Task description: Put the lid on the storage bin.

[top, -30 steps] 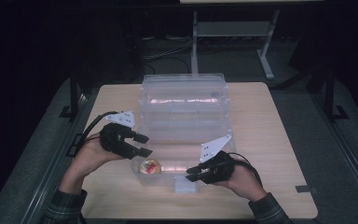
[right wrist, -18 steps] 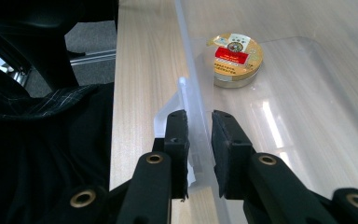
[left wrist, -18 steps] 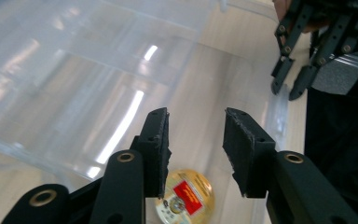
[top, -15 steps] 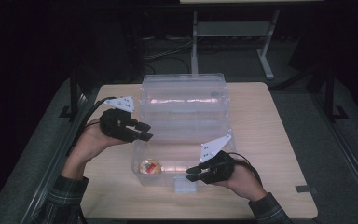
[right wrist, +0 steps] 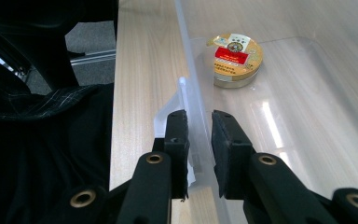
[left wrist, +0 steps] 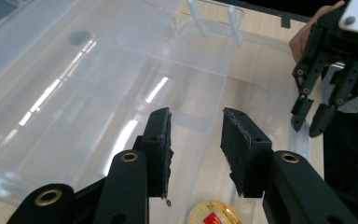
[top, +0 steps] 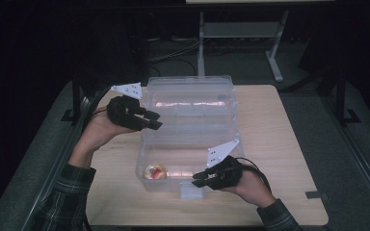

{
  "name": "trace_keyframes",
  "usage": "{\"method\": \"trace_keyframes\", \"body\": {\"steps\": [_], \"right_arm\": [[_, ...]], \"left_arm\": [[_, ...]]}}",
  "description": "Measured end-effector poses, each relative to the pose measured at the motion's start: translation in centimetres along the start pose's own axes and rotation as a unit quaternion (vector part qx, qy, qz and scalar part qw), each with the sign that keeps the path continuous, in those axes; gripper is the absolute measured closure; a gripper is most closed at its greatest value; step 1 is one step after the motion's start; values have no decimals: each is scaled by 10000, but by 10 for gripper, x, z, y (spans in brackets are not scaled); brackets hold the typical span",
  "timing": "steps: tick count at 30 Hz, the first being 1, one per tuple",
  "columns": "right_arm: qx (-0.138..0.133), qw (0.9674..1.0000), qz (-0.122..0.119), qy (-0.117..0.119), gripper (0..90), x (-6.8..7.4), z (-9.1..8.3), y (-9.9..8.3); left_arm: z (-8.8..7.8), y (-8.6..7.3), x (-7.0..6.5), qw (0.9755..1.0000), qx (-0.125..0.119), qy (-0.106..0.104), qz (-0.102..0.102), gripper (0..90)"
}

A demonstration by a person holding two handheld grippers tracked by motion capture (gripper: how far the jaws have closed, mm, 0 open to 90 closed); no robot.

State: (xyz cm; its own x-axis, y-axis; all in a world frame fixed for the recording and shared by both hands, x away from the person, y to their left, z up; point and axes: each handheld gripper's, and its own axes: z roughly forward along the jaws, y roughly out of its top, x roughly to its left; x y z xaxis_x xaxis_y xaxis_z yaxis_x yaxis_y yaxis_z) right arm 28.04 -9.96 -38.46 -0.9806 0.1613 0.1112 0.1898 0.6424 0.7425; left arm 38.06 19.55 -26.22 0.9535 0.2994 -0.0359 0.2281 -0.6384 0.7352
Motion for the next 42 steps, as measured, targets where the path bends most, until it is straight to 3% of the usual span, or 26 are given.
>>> {"method": "trace_keyframes", "body": {"steps": [11, 22, 42], "right_arm": [[-9, 10000, -2, -3, 766, 0, 0, 0], [-8, 10000, -12, -9, 767, 0, 0, 0], [-7, 10000, 34, -4, 766, 2, 0, 0]], "left_arm": [[10, 10, 22, 9999, -42, 86, 56, 641], [22, 18, 42, 9998, 93, 107, 102, 676], [47, 12, 56, 9991, 412, -8, 31, 693]]}}
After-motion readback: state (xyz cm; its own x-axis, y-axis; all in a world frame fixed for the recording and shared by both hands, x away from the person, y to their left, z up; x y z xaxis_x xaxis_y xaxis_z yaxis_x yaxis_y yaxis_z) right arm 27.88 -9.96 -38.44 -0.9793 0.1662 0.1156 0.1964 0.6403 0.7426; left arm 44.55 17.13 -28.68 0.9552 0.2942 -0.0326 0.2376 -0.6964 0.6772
